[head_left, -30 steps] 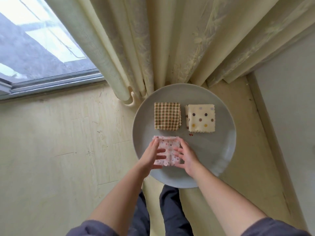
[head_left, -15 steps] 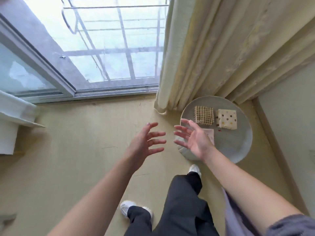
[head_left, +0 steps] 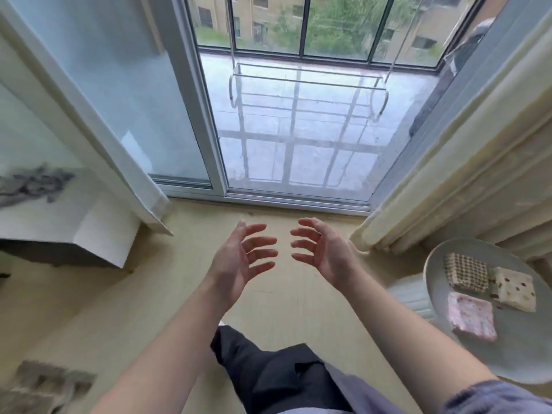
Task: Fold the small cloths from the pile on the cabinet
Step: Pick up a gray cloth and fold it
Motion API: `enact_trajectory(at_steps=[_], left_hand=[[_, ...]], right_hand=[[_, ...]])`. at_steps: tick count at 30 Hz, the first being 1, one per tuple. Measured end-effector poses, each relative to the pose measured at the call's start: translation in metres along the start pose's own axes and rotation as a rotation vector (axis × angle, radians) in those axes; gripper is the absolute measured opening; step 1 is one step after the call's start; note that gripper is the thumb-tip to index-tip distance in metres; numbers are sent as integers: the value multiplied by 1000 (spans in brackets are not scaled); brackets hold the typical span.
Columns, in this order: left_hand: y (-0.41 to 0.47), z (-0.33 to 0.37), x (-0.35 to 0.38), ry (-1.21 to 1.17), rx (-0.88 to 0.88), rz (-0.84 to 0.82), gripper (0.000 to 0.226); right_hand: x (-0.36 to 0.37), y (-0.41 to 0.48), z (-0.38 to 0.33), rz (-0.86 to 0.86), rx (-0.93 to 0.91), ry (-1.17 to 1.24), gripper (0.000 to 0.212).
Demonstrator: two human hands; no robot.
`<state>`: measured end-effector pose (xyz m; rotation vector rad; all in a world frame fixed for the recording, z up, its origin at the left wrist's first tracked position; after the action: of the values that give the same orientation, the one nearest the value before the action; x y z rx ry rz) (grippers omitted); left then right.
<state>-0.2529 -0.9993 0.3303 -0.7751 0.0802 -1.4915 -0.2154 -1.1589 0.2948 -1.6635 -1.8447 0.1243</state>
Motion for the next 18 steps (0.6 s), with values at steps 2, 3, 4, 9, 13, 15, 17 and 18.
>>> enact_trajectory(at_steps=[2, 3, 4, 9, 13, 15, 17, 18], left_hand=[[18, 31, -52, 2, 5, 32, 43], [26, 46, -77, 4, 3, 47, 43], [34, 63, -104, 4, 0, 63, 43], [72, 159, -231, 34, 14, 164, 40], [92, 222, -328, -44, 45, 244, 39], [103, 248, -373, -74, 64, 261, 40], [113, 272, -419, -90, 68, 270, 41], [119, 284, -443, -95, 68, 267, 41]], right_hand=[[48, 36, 10, -9, 2, -6, 28], [72, 53, 16, -15, 8, -15, 28], [97, 72, 22, -24, 18, -24, 27], [231, 157, 31, -37, 73, -67, 24], [336, 212, 34, -75, 98, -122, 20], [384, 236, 43, -100, 108, -159, 18], [430, 260, 59, -115, 116, -180, 17], [452, 272, 67, -116, 116, -177, 17]])
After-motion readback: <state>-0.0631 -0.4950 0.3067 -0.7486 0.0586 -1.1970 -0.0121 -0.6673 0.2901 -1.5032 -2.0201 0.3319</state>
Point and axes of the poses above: each hand's wrist, its own y-axis towards the middle knuckle, its own x-axis out of the palm, z = x × y, the point moved 10 cm from there along y, towards the middle knuckle, and after that the axes turned 2 degrees about -z, right-handed, at the moved point
